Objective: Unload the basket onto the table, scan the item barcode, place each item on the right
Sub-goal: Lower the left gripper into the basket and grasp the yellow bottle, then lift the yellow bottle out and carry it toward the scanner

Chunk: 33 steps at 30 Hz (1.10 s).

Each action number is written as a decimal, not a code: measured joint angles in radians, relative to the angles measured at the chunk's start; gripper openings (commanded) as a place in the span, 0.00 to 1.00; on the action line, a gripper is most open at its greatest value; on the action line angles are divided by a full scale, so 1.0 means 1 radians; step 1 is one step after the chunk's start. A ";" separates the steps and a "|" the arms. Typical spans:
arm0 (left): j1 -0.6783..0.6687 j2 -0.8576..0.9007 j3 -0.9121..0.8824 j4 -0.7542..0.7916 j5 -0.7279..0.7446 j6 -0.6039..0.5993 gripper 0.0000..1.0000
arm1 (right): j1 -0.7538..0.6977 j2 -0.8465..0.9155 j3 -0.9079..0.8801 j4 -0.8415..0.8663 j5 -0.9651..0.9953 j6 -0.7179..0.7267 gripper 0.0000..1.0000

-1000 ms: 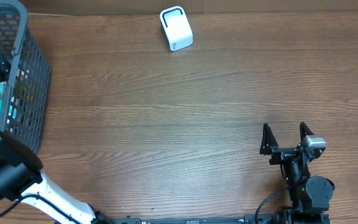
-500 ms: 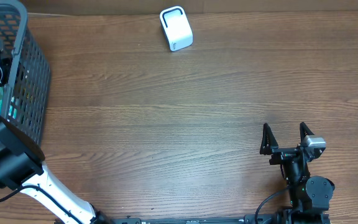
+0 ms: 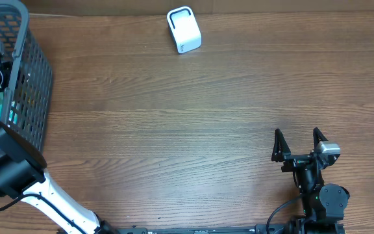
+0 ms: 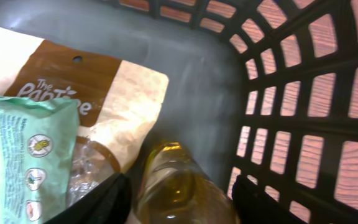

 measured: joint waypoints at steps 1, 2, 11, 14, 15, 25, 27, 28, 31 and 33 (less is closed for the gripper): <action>0.000 0.000 0.000 0.000 -0.003 0.002 0.39 | 0.000 0.000 0.000 0.000 0.001 0.000 1.00; 0.000 0.000 0.000 0.000 -0.003 0.002 0.36 | 0.000 0.000 0.000 0.000 0.001 0.000 1.00; 0.000 0.008 0.042 -0.031 -0.025 -0.021 0.29 | 0.000 0.000 0.000 0.000 0.000 0.000 1.00; 0.000 0.020 0.128 -0.065 -0.031 -0.054 0.28 | 0.000 0.000 0.000 0.000 0.000 0.000 1.00; 0.000 0.022 0.176 -0.074 -0.034 -0.069 0.27 | 0.000 0.000 0.000 0.000 0.000 0.000 1.00; 0.000 -0.080 0.568 -0.068 -0.036 -0.253 0.24 | 0.000 0.000 0.000 0.000 0.000 0.000 1.00; -0.007 -0.134 0.599 -0.063 -0.034 -0.291 0.24 | 0.000 0.000 0.000 0.000 0.000 0.000 1.00; -0.012 -0.166 0.613 -0.056 -0.034 -0.311 0.24 | 0.000 0.000 0.000 0.000 0.000 0.000 1.00; -0.046 -0.262 0.632 -0.043 -0.034 -0.346 0.24 | 0.000 0.000 0.000 0.000 0.000 0.000 1.00; -0.088 -0.322 0.639 -0.044 -0.033 -0.361 0.24 | 0.000 0.000 0.000 0.001 0.000 0.000 1.00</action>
